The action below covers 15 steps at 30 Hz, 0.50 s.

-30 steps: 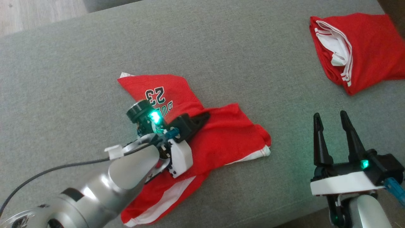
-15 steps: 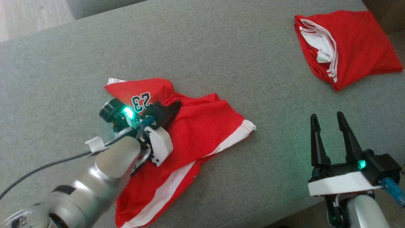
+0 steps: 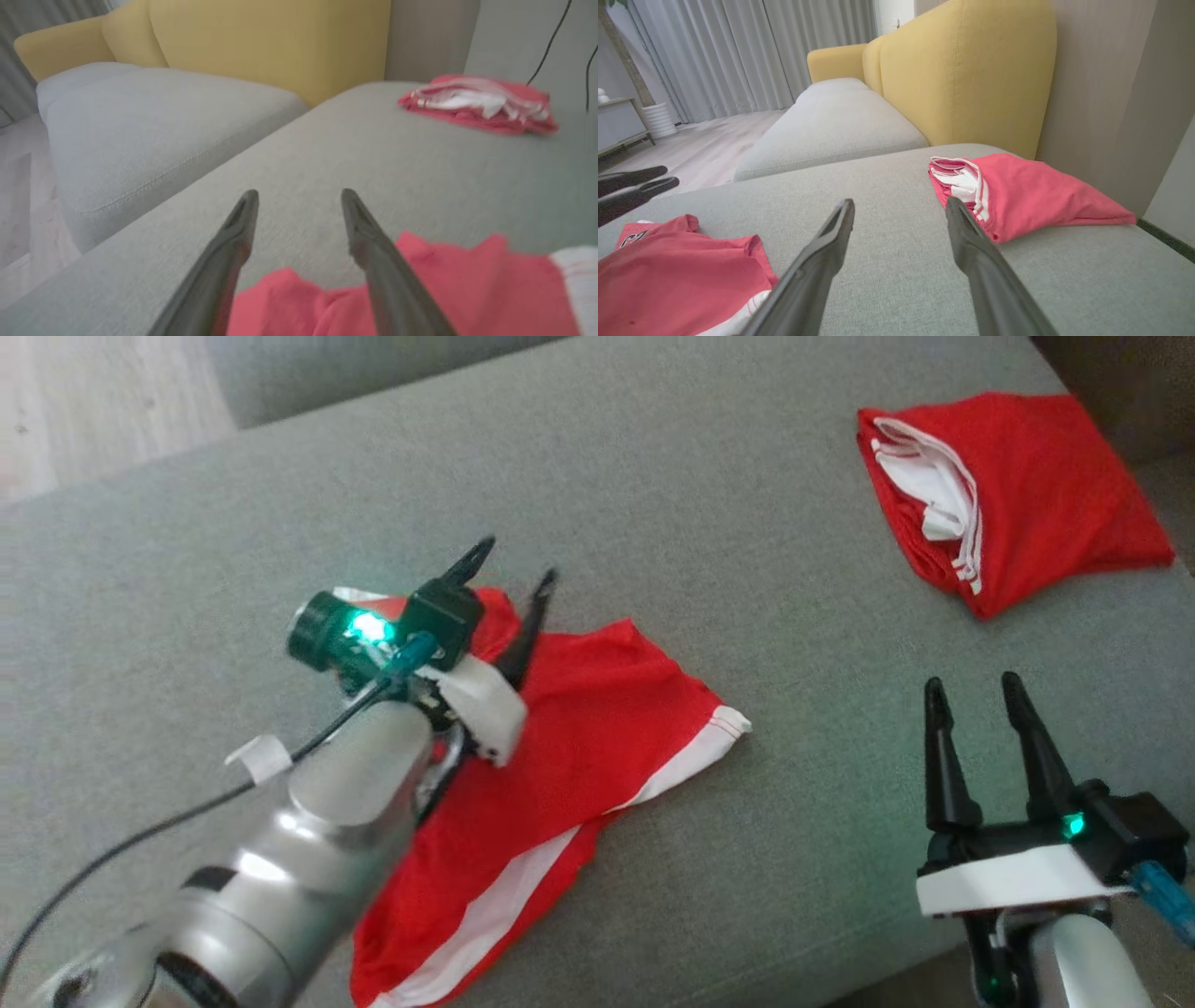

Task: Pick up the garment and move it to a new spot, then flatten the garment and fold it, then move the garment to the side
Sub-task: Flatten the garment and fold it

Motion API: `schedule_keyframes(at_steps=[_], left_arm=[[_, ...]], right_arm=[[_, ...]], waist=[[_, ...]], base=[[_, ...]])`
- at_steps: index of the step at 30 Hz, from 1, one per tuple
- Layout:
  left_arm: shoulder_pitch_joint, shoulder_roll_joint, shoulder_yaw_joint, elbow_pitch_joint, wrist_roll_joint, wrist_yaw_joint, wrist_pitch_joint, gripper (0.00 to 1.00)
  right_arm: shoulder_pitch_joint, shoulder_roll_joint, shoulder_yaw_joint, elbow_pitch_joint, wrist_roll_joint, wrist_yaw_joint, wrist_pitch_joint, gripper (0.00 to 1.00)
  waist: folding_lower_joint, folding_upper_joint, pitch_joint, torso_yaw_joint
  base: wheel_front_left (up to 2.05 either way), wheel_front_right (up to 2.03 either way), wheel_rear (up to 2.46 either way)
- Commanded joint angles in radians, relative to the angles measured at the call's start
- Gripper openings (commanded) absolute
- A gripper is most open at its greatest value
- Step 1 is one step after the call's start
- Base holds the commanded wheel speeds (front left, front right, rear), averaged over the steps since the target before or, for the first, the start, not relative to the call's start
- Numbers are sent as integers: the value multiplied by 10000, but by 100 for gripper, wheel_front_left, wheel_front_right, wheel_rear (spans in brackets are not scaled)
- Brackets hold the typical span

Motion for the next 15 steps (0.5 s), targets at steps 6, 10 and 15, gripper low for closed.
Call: schedule_keyframes(at_steps=[6,10,15], left_arm=[[1714,457,2116,-3575,193,362,-121,100],[4111,1104,3299,-6161,909,865,-122,100],[6505,1528,4427,-8029,1466,1346,-123,100]], right_arm=[[109,-87,-169,-462,-196,67,-111,100],[457,-87,-436,-719,-274,67,-111,100],[808,-87,-703,-926,-298,67,-111,100]], waist=[[0,0,-1070,327],[0,0,-1481,610],[0,0,-1675,1001]], base=[[0,0,0],[0,0,0],[0,0,0]])
